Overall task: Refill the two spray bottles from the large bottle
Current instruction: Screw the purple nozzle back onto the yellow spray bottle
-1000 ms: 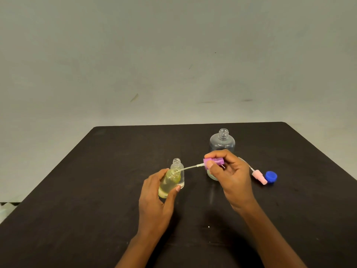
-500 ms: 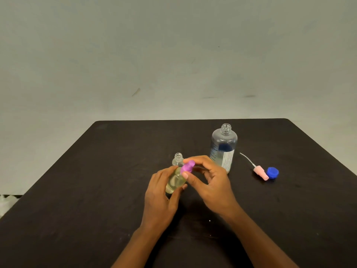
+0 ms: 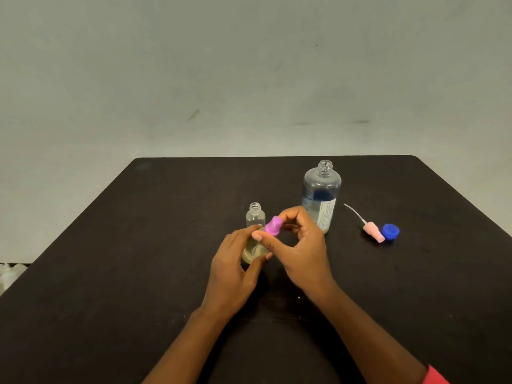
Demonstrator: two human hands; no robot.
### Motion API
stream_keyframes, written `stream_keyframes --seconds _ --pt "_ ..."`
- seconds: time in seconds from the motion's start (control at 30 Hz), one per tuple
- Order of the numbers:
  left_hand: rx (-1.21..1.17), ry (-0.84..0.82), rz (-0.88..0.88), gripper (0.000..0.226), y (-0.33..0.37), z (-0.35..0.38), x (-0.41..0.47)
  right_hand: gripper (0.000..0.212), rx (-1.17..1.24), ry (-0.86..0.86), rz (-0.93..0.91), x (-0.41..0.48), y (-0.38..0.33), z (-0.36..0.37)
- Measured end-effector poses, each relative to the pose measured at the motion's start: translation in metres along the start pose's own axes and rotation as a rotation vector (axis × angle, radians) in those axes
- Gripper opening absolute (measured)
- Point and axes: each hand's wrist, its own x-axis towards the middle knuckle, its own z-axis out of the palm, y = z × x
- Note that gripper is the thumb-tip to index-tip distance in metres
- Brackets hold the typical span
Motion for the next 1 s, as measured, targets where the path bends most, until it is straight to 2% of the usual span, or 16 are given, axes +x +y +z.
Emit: stream_keyframes --seconds 0.2,0.3,0.47,0.8,1.0 --pt "-0.053 0.025 -0.051 0.045 0.0024 0.0 0.0001 0.053 0.144 -0.102 0.032 -0.0014 -0.0032 0.0002" --pt "-0.069 0.026 -0.079 0.046 -0.0004 0.0007 0.0005 0.048 0.215 -0.109 0.048 -0.0002 -0.0034 -0.0018" --pt "-0.099 0.001 -0.12 0.049 -0.0049 0.0029 0.0005 0.034 0.195 -0.081 0.039 0.0004 -0.0017 0.0002" --pt "-0.11 -0.006 -0.122 0.048 -0.002 0.0029 -0.0001 0.044 0.215 -0.04 0.093 0.0023 -0.0045 0.0004" --pt "-0.097 -0.027 -0.102 0.048 0.0023 0.0019 -0.0005 0.049 0.109 -0.025 0.075 -0.0004 -0.0029 0.0018"
